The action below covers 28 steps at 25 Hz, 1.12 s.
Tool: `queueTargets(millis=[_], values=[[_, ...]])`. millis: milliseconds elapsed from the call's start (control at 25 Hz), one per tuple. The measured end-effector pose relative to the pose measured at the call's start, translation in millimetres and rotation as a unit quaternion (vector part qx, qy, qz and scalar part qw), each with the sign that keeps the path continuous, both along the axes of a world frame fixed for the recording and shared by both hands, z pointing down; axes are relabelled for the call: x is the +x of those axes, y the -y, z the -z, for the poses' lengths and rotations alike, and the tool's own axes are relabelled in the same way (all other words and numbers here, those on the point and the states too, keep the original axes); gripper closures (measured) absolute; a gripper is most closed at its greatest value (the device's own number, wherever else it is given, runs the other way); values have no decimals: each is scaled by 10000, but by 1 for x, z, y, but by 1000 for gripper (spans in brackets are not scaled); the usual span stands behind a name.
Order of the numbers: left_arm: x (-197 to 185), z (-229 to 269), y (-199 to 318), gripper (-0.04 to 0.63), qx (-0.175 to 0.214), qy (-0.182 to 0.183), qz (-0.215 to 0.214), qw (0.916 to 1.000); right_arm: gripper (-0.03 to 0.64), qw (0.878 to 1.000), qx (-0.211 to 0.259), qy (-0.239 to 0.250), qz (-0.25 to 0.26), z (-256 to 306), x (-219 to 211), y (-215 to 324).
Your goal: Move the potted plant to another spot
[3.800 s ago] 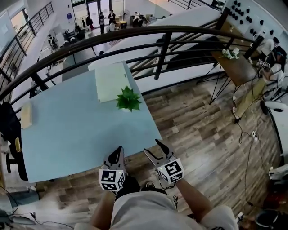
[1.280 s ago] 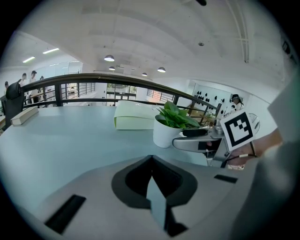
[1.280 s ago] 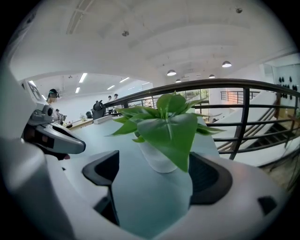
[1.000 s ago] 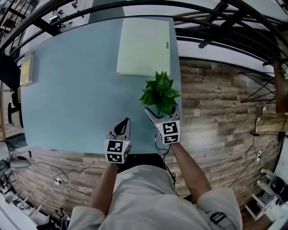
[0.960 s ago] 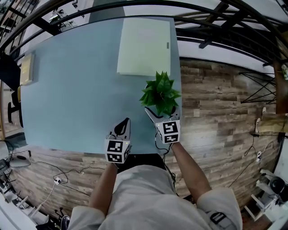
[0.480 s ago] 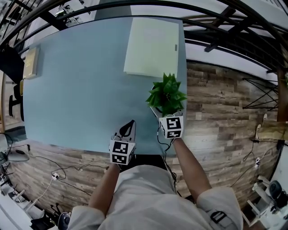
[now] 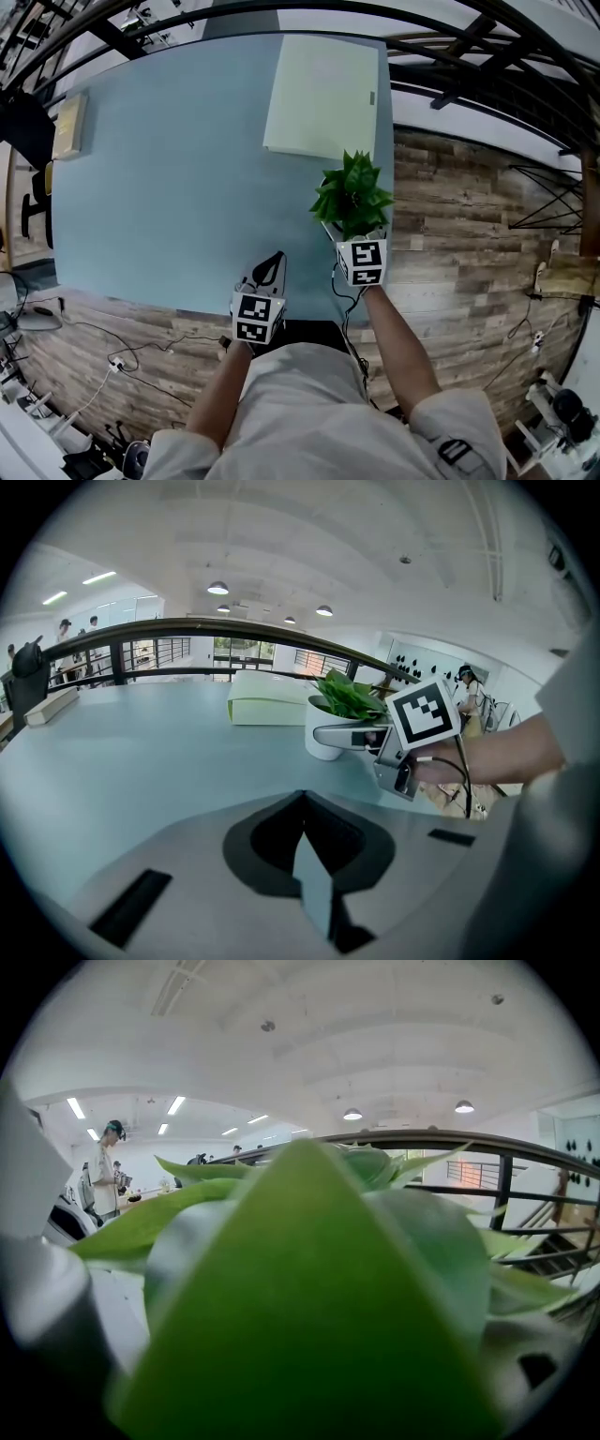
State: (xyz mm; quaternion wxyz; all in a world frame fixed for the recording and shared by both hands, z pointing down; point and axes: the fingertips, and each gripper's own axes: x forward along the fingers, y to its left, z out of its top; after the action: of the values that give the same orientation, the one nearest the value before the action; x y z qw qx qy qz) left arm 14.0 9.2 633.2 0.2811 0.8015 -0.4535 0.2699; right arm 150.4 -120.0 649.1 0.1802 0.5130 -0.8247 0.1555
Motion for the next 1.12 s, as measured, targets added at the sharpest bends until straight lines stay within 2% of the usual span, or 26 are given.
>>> queueTargets(millis=[680,960,1120], values=[[11,13,10,584,112,-71,-202,9997,129,9994,215,262,-1,27,1,-17],[14,32,26,584,383,-207,-170,9989,128,9982,496,352,-13,61,3,-23],[17,52,45,584,685,-252,-134,9972,127,9965,729,399,42,88,5,-21]])
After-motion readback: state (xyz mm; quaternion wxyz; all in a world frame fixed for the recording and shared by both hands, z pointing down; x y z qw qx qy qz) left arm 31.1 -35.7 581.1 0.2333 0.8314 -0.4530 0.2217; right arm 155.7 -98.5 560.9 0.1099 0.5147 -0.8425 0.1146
